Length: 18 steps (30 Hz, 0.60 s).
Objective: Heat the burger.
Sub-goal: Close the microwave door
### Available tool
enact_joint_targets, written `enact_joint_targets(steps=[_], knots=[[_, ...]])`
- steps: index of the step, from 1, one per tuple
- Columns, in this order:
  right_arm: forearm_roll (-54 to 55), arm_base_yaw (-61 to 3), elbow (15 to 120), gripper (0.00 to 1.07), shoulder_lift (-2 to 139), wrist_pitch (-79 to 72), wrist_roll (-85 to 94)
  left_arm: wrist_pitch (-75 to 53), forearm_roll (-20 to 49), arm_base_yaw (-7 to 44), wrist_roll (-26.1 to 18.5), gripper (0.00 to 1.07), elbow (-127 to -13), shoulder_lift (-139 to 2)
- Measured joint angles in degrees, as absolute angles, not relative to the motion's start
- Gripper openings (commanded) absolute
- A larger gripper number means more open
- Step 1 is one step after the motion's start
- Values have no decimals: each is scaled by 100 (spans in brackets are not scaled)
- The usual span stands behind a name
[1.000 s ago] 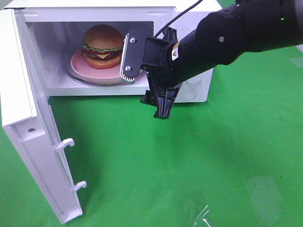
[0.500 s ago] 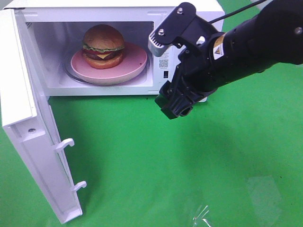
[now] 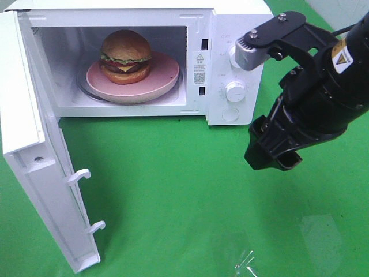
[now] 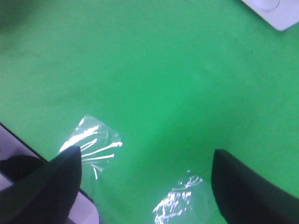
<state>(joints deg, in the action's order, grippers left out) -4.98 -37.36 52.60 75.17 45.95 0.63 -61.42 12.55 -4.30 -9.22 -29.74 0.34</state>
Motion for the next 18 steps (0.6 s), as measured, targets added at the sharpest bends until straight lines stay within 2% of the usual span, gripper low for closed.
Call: enact_joint_targets(steps=[14, 18], knots=[[-487, -3736, 5237, 76, 6755, 5546, 0, -6142, 1255, -430, -922, 98, -2974, 34], [-378, -3736, 4916, 76, 6325, 5724, 0, -6142, 1255, -430, -922, 98, -2974, 34]])
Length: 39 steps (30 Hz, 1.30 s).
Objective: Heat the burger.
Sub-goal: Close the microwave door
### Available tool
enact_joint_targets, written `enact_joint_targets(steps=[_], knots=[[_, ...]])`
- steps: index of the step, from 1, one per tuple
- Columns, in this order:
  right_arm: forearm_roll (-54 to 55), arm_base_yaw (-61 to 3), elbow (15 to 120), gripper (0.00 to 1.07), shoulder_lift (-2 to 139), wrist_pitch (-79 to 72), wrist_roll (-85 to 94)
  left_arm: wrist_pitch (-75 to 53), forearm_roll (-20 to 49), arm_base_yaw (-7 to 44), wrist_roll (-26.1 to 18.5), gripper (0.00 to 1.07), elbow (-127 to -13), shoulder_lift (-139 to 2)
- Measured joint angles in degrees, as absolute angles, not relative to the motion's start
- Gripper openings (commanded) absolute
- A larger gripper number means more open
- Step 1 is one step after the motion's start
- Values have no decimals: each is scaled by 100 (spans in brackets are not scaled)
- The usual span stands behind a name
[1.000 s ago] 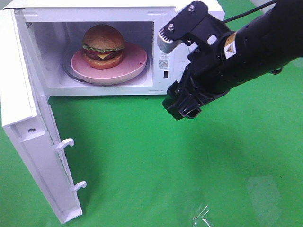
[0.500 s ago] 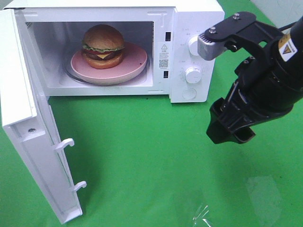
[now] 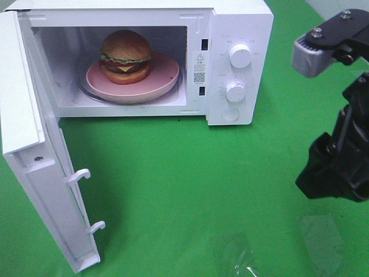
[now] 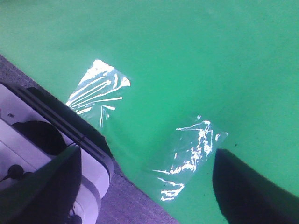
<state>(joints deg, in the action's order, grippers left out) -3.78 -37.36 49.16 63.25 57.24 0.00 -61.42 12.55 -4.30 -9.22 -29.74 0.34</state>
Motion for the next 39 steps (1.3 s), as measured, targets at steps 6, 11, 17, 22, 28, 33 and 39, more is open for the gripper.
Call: enact_joint_targets(steps=[6, 11, 17, 22, 28, 33, 39], knots=[[-321, -3678, 4440, 76, 5947, 5724, -57, -6142, 1255, -430, -922, 98, -2974, 34], [-281, -2744, 4005, 76, 5403, 5718, -120, -6142, 1255, -430, -922, 98, -2974, 34], [-275, -1839, 3741, 76, 4721, 5724, -126, -6142, 1255, -430, -922, 98, -2974, 34], [-195, -985, 3369, 76, 3667, 5735, -189, -6142, 1255, -430, -922, 98, -2974, 34], [-195, -504, 3105, 76, 2653, 5741, -229, -6142, 1255, -430, -922, 98, -2974, 34], [-189, -40, 2876, 76, 1398, 5644, -258, -6142, 1255, -430, -922, 98, -2974, 34], [-189, 143, 2859, 76, 567, 5581, -269, -6142, 1255, -430, -922, 98, -2974, 34]])
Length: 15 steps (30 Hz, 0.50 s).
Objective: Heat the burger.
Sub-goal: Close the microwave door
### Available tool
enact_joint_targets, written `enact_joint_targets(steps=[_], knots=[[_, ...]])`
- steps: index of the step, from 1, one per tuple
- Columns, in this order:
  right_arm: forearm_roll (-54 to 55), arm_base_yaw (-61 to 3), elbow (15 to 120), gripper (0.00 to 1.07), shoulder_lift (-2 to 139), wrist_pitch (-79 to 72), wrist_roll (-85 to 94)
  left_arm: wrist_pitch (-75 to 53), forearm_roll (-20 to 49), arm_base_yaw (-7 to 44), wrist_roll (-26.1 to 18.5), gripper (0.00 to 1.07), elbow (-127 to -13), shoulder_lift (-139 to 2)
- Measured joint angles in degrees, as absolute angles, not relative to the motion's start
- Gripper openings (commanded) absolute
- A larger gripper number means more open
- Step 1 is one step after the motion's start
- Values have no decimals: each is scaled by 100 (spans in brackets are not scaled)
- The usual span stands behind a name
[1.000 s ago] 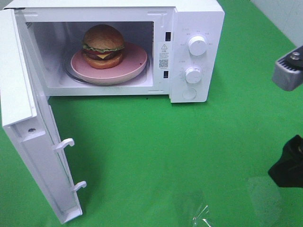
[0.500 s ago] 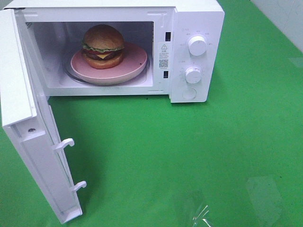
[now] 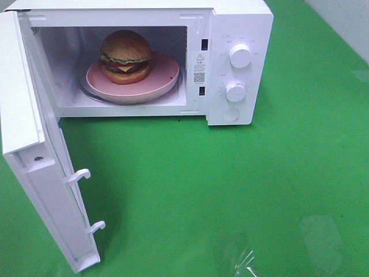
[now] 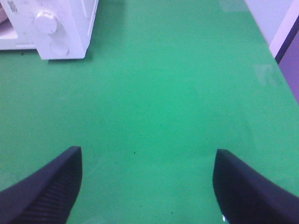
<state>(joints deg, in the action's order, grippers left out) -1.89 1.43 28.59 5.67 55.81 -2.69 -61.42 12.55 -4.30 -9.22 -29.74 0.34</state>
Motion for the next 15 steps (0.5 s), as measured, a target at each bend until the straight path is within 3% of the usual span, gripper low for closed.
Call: enact_joint_targets(steps=[15], knots=[[-86, 189, 2819, 76, -23, 5575, -269, -6142, 1255, -430, -922, 98, -2974, 34]])
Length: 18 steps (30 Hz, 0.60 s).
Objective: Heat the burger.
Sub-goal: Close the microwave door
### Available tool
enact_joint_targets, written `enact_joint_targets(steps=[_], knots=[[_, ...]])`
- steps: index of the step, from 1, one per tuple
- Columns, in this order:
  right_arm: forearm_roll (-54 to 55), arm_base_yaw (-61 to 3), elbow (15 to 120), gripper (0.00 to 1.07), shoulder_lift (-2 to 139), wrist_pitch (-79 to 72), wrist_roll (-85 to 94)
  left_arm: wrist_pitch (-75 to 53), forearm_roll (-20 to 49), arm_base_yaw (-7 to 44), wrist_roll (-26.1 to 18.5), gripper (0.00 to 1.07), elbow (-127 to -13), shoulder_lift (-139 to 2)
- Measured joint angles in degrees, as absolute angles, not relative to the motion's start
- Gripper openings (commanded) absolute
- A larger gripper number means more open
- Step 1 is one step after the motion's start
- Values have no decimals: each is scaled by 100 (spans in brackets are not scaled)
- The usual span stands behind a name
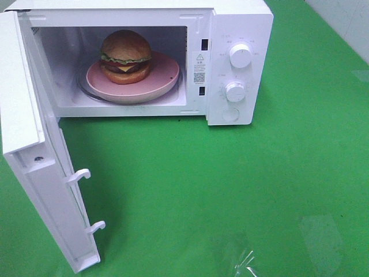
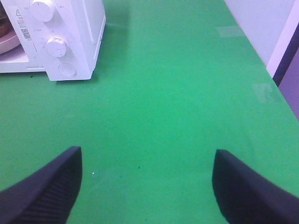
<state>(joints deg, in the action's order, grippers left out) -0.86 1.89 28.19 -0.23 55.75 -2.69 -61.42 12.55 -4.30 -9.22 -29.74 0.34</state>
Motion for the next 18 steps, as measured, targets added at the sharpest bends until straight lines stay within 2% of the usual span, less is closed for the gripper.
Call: enact_joint_targets(steps=[18], knots=[[-86, 189, 2819, 76, -23, 5575, -269, -6142, 1255, -430, -922, 98, -2974, 34]])
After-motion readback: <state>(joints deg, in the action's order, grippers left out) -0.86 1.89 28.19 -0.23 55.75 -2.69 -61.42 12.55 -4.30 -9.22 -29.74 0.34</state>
